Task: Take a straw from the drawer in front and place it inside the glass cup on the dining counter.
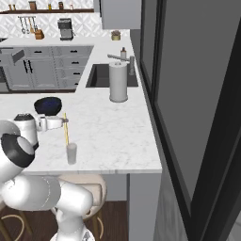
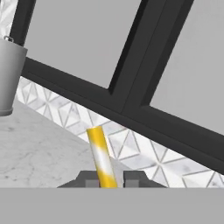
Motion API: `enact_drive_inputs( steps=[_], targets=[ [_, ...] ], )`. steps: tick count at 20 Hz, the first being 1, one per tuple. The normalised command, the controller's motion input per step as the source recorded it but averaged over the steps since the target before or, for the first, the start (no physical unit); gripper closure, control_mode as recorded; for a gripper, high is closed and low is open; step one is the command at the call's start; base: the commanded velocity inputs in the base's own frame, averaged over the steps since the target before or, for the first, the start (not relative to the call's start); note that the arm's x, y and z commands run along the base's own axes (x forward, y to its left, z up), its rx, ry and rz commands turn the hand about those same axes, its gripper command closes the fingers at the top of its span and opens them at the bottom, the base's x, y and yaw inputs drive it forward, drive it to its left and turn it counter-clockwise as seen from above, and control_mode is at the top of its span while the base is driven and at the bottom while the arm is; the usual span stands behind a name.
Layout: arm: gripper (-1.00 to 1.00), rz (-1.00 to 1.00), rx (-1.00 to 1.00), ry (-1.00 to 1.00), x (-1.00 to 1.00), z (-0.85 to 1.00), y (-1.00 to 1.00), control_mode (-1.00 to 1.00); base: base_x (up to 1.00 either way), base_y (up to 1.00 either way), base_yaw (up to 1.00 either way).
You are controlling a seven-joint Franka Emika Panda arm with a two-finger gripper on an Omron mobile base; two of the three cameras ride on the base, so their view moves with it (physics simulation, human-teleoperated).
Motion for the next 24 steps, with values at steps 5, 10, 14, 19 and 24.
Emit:
enact_drive_inputs(
  steps=[5,10,14,19,24],
  targets=[
    [1.00,0.01,0.00,0.00,-0.22,0.00,0.02,-1.00,0.00,0.00,0.00],
    [1.00,0.01,0.00,0.00,-0.37,0.17,0.01,-1.00,0.00,0.00,0.00],
    [1.00,0.00,0.00,0.00,-0.05,0.40,0.00,-1.00,0.00,0.00,0.00],
    [1.00,0.00,0.00,0.00,0.00,0.22,-0.05,-1.00,0.00,0.00,0.00],
    [1.00,0.00,0.00,0.00,0.01,-0.08,-0.22,-1.00,0.00,0.00,0.00]
  ],
)
